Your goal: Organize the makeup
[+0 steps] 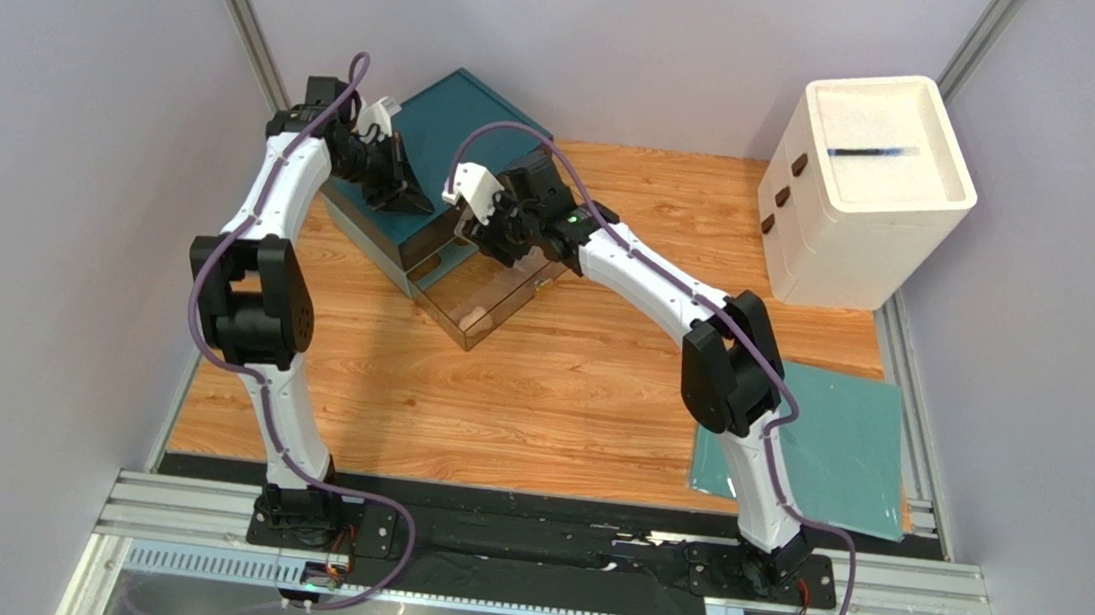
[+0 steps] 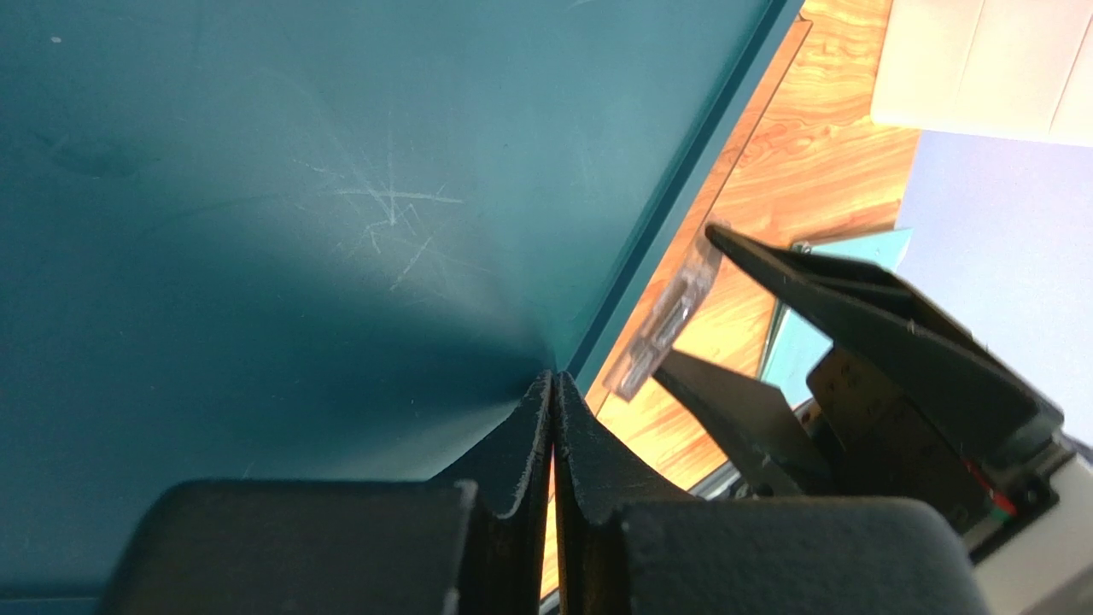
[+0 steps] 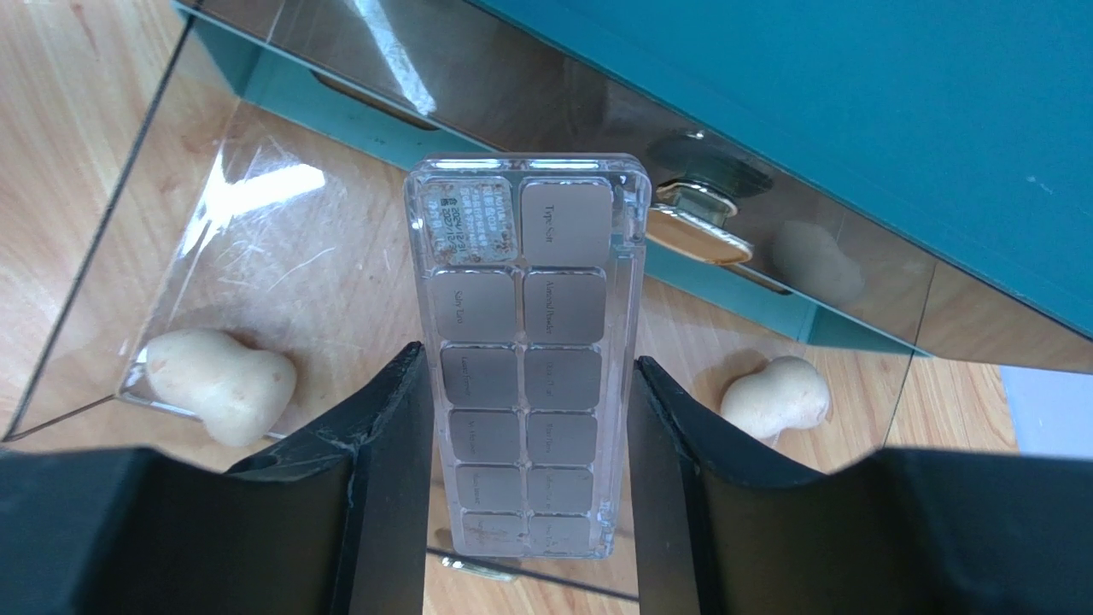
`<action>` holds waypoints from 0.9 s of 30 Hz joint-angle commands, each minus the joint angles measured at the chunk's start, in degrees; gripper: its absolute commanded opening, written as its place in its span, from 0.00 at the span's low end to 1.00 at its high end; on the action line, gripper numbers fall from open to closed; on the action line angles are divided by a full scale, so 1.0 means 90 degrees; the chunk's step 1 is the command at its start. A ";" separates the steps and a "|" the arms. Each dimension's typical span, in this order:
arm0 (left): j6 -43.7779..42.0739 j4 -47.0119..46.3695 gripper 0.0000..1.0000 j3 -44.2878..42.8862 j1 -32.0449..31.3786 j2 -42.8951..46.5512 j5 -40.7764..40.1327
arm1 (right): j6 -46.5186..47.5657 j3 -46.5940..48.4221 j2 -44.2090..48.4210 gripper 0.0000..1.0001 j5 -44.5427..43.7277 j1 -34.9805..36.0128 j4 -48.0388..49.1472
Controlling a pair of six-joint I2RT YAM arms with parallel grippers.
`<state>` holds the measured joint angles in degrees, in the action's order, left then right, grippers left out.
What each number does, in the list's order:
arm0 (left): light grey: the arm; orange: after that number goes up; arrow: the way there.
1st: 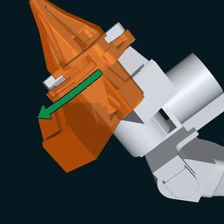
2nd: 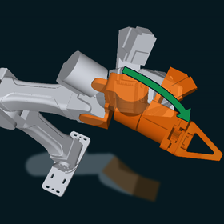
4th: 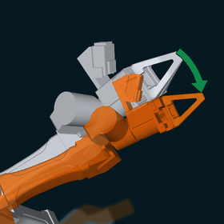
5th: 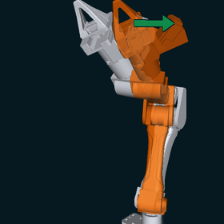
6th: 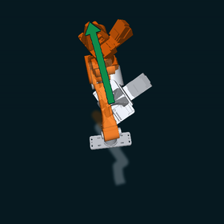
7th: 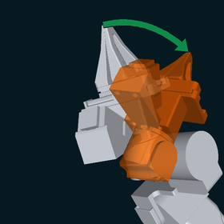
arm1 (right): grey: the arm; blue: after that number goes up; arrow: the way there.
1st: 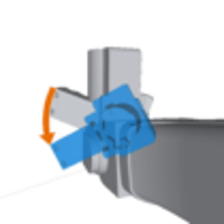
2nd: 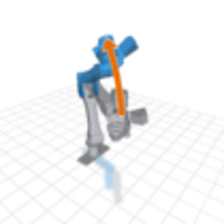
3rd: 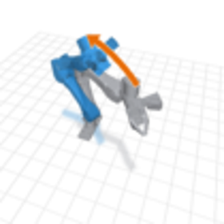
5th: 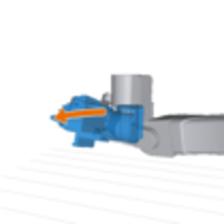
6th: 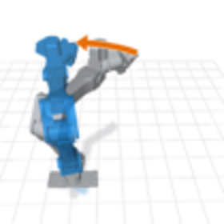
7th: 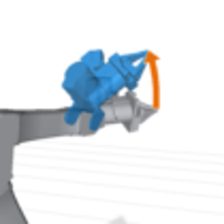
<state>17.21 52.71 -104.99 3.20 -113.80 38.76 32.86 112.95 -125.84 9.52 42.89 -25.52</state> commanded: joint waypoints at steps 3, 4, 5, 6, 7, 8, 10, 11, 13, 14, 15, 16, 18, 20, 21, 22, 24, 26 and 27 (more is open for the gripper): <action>-0.0282 0.0804 0.07 -0.0063 -0.0102 -0.0383 -0.0215 | -0.0243 0.0166 -0.0168 0.04 0.0592 -0.0186 0.0814; -0.0291 0.0842 0.07 -0.0102 -0.0102 -0.0383 -0.0235 | -0.0272 0.0088 -0.0197 0.08 0.0718 -0.0186 0.0804; -0.0301 0.0852 0.07 -0.0150 -0.0102 -0.0412 -0.0254 | -0.0350 0.0029 -0.0197 0.12 0.0749 -0.0186 0.0794; -0.0301 0.0872 0.07 -0.0170 -0.0102 -0.0422 -0.0254 | -0.0380 -0.0020 -0.0207 0.16 0.0778 -0.0186 0.0785; -0.0311 0.0891 0.07 -0.0190 -0.0112 -0.0422 -0.0245 | -0.0399 -0.0156 -0.0197 0.23 0.0807 -0.0186 0.0756; -0.0311 0.0901 0.07 -0.0248 -0.0112 -0.0432 -0.0254 | -0.0399 -0.0215 -0.0188 0.27 0.0817 -0.0196 0.0707; -0.0311 0.0940 0.07 -0.0278 -0.0102 -0.0442 -0.0274 | -0.0429 -0.0487 -0.0129 0.32 0.0788 -0.0186 0.0667; -0.0292 0.0940 0.07 -0.0297 -0.0102 -0.0461 -0.0274 | -0.0419 -0.0566 -0.0090 0.34 0.0769 -0.0186 0.0667; -0.0282 0.0931 0.07 -0.0307 -0.0092 -0.0461 -0.0274 | -0.0468 -0.0674 -0.0071 0.44 0.0759 -0.0186 0.0667; -0.0282 0.0940 0.07 -0.0336 -0.0102 -0.0471 -0.0274 | -0.0497 -0.0733 -0.0070 0.49 0.0730 -0.0186 0.0687; -0.0282 0.0940 0.07 -0.0336 -0.0092 -0.0471 -0.0274 | -0.0545 -0.0743 -0.0080 0.58 0.0691 -0.0196 0.0706; -0.0272 0.0950 0.07 -0.0356 -0.0092 -0.0481 -0.0274 | -0.0575 -0.0743 -0.0090 0.61 0.0671 -0.0186 0.0706; -0.0282 0.0970 0.07 -0.0375 -0.0102 -0.0481 -0.0274 | -0.0672 -0.0714 -0.0109 0.68 0.0583 -0.0186 0.0755; -0.0291 0.0989 0.07 -0.0395 -0.0092 -0.0481 -0.0284 | -0.0760 -0.0675 -0.0080 0.74 0.0476 -0.0186 0.0823; -0.0301 0.0999 0.07 -0.0405 -0.0102 -0.0481 -0.0293 | -0.0790 -0.0646 -0.0080 0.75 0.0447 -0.0196 0.0833; -0.0301 0.0999 0.07 -0.0414 -0.0102 -0.0471 -0.0293 | -0.0800 -0.0626 -0.0061 0.76 0.0398 -0.0176 0.0843; -0.0301 0.1009 0.07 -0.0405 -0.0102 -0.0461 -0.0293 | -0.0868 -0.0538 0.0037 0.77 0.0193 -0.0176 0.0911; -0.0301 0.0999 0.07 -0.0405 -0.0102 -0.0451 -0.0303 | -0.0926 -0.0421 0.0192 0.77 -0.0137 -0.0176 0.0970; -0.0291 0.0999 0.07 -0.0405 -0.0102 -0.0442 -0.0303 | -0.0946 -0.0392 0.0261 0.77 -0.0285 -0.0176 0.0980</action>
<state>16.95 56.34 -108.55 3.18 -115.83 38.79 26.30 106.17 -127.31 12.40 41.06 -20.23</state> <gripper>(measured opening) 0.066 0.764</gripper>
